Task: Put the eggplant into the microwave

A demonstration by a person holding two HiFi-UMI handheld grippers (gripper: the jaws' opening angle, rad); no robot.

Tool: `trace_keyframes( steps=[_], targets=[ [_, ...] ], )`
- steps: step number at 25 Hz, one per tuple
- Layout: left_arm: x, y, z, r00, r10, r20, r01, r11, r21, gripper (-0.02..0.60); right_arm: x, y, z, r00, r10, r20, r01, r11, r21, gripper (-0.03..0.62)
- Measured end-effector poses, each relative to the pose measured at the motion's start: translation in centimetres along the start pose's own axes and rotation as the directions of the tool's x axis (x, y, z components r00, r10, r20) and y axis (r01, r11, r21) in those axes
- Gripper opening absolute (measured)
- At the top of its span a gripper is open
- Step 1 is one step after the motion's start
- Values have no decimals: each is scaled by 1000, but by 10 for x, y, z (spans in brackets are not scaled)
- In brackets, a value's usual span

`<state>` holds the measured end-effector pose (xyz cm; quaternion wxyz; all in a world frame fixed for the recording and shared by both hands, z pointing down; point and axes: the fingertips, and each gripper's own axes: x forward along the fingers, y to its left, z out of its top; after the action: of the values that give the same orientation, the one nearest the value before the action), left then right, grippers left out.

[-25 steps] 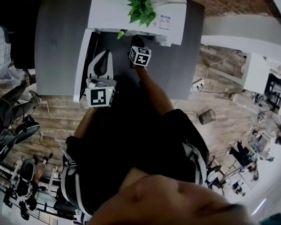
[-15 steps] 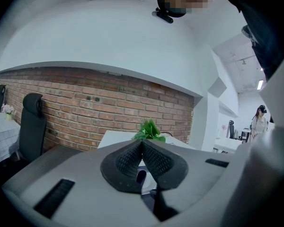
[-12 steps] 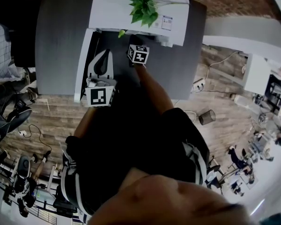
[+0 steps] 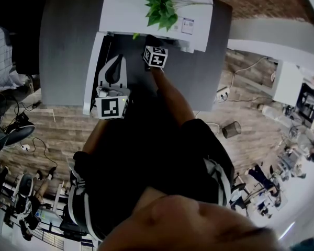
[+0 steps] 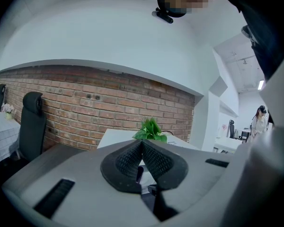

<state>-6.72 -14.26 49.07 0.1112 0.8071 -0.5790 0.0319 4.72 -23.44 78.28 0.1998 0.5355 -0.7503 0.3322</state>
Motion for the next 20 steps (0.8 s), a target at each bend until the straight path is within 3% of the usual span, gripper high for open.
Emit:
trace_keyframes(
  steps=[20],
  targets=[
    [-9, -3, 8, 1000, 0, 26, 0, 1000, 11, 34, -9, 3, 6, 1000, 2, 10, -2, 1000, 7, 37]
  ],
)
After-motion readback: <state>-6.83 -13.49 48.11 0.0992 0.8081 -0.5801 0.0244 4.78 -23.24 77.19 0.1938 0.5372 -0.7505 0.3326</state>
